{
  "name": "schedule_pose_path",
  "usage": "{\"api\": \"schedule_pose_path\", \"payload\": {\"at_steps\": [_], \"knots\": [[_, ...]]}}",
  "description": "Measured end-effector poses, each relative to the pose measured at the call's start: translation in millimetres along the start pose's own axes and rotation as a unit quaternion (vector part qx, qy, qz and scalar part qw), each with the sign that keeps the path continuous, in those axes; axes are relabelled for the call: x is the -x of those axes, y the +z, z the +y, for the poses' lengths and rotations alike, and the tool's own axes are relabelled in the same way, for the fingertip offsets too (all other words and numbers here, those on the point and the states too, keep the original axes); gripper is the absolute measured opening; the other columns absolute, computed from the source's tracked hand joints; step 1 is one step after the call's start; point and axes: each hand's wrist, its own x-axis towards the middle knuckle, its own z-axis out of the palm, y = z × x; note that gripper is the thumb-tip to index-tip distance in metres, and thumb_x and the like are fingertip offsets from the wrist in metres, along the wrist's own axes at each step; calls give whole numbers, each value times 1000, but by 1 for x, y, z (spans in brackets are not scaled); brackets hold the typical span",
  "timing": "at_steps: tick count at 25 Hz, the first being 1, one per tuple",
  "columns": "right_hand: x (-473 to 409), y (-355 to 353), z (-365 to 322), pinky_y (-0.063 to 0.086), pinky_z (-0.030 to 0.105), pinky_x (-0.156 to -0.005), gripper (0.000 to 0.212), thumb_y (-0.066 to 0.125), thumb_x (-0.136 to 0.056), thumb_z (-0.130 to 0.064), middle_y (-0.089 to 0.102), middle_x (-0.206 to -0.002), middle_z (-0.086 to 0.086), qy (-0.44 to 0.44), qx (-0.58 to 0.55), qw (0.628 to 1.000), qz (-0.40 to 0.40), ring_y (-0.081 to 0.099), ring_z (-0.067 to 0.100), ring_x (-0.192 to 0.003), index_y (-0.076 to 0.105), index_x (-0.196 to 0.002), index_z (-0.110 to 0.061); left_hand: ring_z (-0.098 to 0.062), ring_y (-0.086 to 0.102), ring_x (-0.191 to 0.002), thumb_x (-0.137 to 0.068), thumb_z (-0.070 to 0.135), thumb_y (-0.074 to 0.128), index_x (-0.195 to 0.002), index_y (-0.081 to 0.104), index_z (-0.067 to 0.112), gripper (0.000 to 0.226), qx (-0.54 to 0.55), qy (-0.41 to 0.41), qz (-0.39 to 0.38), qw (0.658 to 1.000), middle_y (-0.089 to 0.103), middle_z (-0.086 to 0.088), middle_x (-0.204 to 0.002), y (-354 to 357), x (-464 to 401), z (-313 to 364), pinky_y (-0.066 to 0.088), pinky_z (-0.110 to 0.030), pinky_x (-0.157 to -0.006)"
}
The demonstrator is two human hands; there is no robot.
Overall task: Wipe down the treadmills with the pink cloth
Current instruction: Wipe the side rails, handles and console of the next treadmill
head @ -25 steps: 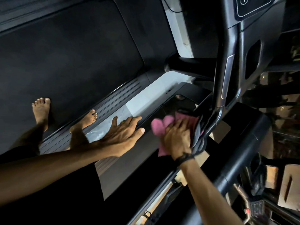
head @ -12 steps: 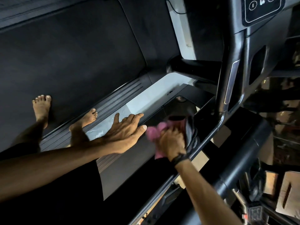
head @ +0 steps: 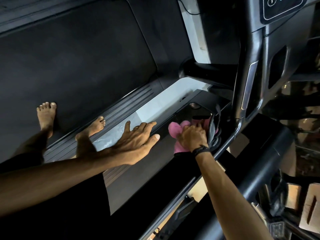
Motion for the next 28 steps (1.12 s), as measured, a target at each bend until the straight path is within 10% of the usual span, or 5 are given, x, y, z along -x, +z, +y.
{"api": "schedule_pose_path", "payload": {"at_steps": [2,7,13,20,28], "knots": [[18,-1,-7,50,34,-85,49,60,-93,-49,66,-114,22,-13,24,999,33,61,38,-113,66,-113,-4,-17,52,-127,-82,66,-5,-154,21,22,88,3,-3,9,1000,47,-1,-144,-2,-3,1,3,-53,-120],[66,-3,-10,24,43,-120,61,35,-103,-51,34,-156,21,-83,-37,994,-55,14,38,-151,45,-141,-5,-19,49,-132,-81,66,-6,-154,21,21,90,5,7,2,1000,45,-3,-148,-1,-13,12,4,-54,-120],[-45,-28,54,42,39,-103,57,35,-102,-56,59,-134,17,15,21,998,-51,55,36,-126,56,-131,-12,-20,48,-132,-79,65,-6,-154,20,21,90,26,18,4,999,48,-2,-142,13,-33,17,2,-45,-117],[4,-13,16,25,44,-117,49,33,-106,-46,49,-147,11,-118,37,989,-81,39,34,-140,47,-144,-18,-18,43,-137,-77,66,-8,-155,19,21,93,51,2,6,999,40,-2,-153,14,-48,14,0,-47,-120],[-123,-15,58,-1,72,-113,58,26,-103,-37,27,-150,41,180,114,976,-38,11,63,-142,44,-144,0,-18,42,-138,-81,66,-6,-155,19,24,89,80,-6,30,996,43,1,-147,4,-55,-7,-2,-50,-121]]}}
